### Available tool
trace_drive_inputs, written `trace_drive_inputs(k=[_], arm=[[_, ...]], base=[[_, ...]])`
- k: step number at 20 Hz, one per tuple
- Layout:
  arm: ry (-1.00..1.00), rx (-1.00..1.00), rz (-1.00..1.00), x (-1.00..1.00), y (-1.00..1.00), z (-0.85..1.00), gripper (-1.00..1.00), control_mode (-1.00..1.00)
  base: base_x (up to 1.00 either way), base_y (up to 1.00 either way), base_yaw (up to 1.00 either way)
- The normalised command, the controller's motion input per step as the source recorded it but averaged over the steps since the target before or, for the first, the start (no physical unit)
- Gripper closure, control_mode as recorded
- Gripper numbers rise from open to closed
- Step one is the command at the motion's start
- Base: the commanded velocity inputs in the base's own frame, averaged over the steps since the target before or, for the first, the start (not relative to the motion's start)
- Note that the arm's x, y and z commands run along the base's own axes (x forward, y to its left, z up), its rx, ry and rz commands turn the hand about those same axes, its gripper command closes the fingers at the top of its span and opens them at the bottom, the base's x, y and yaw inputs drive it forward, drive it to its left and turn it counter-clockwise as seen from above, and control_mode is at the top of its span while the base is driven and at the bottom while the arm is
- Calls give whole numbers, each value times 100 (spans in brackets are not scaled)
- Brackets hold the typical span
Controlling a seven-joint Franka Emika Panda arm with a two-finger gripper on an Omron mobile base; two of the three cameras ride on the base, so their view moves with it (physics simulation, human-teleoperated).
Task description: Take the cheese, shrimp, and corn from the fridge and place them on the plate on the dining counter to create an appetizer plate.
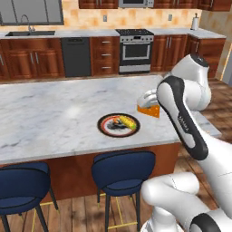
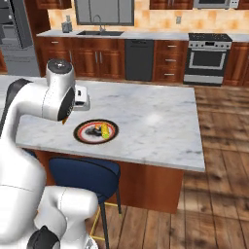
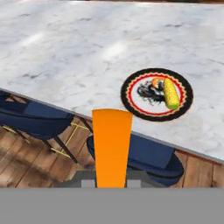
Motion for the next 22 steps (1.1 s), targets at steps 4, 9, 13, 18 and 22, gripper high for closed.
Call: trace_drive_inputs(k=[4, 9, 13, 18, 22], arm=[[15, -9, 20, 98, 6, -100, 100, -100], [0, -10, 11, 94, 48, -87, 100, -100], [-3, -11, 1, 92, 29, -66, 100, -100], [-5, -14, 0, 75, 7, -70, 100, -100], [-9, -12, 0, 58, 1, -55, 100, -100]], base=[[0, 0, 0], [0, 0, 0], [0, 0, 0], [0, 0, 0], [0, 0, 0]])
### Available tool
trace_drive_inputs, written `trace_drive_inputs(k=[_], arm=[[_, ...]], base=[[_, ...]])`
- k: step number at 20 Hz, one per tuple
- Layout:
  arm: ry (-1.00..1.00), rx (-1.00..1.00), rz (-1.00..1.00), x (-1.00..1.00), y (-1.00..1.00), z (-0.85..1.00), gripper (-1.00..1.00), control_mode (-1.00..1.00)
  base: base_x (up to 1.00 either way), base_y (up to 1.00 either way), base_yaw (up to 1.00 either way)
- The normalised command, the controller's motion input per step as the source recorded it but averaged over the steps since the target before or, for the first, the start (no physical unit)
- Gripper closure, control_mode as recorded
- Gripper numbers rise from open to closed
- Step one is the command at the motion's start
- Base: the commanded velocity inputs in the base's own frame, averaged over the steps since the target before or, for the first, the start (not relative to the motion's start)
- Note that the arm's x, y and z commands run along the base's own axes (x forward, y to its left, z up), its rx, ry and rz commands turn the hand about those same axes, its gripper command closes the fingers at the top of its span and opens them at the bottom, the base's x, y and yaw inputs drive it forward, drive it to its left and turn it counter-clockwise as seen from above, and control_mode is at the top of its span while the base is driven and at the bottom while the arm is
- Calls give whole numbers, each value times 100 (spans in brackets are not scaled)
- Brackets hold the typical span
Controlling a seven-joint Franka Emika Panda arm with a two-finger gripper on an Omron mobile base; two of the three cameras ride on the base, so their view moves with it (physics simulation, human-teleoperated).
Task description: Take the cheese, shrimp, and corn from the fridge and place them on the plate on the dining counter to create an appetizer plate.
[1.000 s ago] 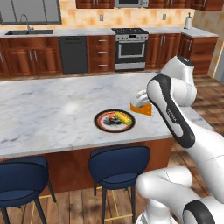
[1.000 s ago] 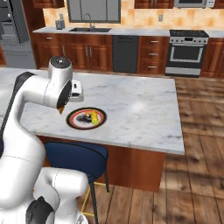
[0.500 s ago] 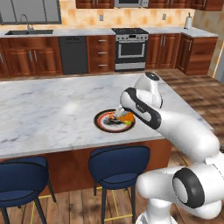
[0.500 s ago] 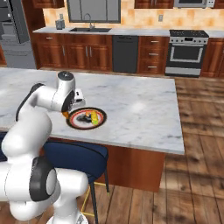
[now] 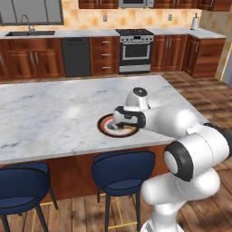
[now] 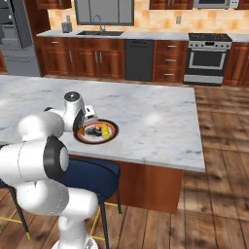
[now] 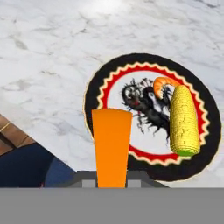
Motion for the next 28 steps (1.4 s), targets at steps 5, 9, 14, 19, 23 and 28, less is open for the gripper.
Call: trace_drive_inputs(k=[5, 9, 14, 19, 23, 28], arm=[[-7, -3, 0, 69, 0, -48, 100, -100], [0, 0, 2, 68, 0, -46, 100, -100], [0, 0, 2, 56, 6, -35, 100, -100], [0, 0, 1, 53, 21, -18, -100, -100], [-6, 0, 1, 19, 2, 1, -100, -100], [-17, 0, 0, -27, 10, 70, -100, -100]], base=[[0, 0, 0], [0, 0, 0], [0, 0, 0], [0, 0, 0], [0, 0, 0], [0, 0, 0]])
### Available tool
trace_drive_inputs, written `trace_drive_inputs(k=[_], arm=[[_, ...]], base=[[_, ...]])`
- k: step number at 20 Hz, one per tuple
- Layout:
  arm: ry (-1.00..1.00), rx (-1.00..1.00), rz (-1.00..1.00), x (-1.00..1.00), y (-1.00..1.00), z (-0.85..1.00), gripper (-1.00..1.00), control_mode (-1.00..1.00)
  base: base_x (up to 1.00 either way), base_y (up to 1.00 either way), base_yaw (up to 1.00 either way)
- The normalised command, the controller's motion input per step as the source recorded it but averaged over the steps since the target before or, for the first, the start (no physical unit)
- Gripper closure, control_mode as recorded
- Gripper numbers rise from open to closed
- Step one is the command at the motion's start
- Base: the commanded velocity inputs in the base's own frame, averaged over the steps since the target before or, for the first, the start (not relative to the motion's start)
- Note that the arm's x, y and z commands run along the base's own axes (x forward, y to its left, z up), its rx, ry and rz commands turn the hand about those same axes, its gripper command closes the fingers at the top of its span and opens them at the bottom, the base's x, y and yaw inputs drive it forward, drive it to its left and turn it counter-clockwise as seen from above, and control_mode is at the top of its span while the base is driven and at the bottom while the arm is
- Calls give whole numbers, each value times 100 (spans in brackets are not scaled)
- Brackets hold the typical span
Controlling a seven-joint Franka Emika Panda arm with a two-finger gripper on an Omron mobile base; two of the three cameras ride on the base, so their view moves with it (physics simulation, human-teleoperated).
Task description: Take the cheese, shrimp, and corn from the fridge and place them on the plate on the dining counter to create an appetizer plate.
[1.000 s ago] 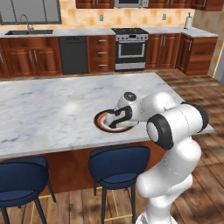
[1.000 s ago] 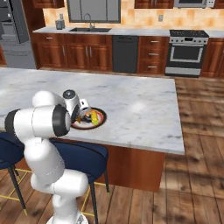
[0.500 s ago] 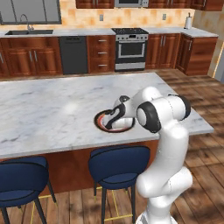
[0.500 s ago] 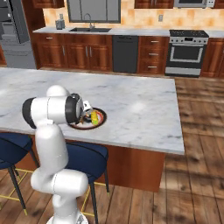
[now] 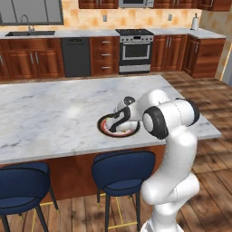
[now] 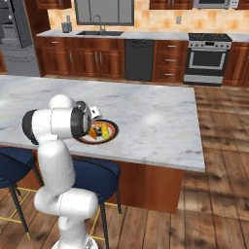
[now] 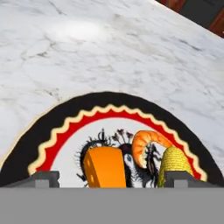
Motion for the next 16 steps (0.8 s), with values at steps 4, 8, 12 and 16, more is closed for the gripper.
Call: trace_drive_inputs(k=[4, 8, 12, 16], arm=[[-9, 0, 0, -90, 3, 100, -100, -100], [-5, 0, 0, -92, 0, 100, -100, -100], [-1, 4, 0, -89, 0, 100, -100, -100], [0, 7, 0, -98, 0, 100, -100, -100]], base=[[0, 0, 0], [0, 0, 0], [0, 0, 0], [0, 0, 0]])
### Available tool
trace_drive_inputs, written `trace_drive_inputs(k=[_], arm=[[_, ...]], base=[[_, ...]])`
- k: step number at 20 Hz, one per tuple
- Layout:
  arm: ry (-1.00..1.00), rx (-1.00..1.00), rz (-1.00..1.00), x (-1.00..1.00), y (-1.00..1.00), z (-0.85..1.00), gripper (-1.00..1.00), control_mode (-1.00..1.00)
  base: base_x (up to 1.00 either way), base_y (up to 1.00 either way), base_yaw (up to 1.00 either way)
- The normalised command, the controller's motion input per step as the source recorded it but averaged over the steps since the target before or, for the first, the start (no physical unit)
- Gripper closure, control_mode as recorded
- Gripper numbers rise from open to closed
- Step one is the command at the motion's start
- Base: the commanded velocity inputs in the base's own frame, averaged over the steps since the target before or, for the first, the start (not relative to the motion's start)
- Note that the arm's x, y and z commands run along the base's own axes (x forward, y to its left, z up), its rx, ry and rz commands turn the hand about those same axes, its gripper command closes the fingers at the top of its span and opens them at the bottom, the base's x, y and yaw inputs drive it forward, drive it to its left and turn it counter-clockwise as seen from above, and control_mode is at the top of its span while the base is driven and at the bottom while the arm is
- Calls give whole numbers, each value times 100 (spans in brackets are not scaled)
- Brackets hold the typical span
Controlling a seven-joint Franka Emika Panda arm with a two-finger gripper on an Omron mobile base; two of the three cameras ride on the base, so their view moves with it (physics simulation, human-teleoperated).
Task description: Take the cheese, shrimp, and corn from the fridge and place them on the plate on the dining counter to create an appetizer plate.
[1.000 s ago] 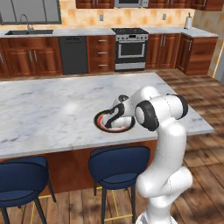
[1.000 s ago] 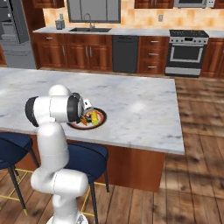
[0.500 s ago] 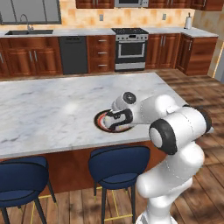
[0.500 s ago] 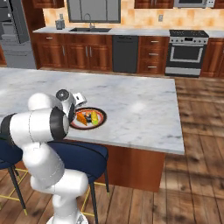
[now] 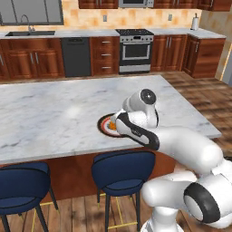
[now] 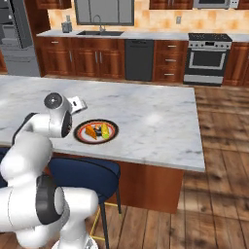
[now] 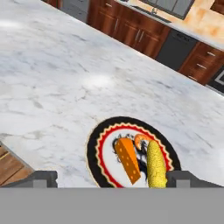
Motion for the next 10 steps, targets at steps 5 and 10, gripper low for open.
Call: trace_drive_inputs(k=[5, 10], arm=[[6, 1, 0, -100, 0, 100, -100, -100], [13, 0, 0, -100, 16, 90, -100, -100]], base=[[0, 0, 0], [0, 0, 0]])
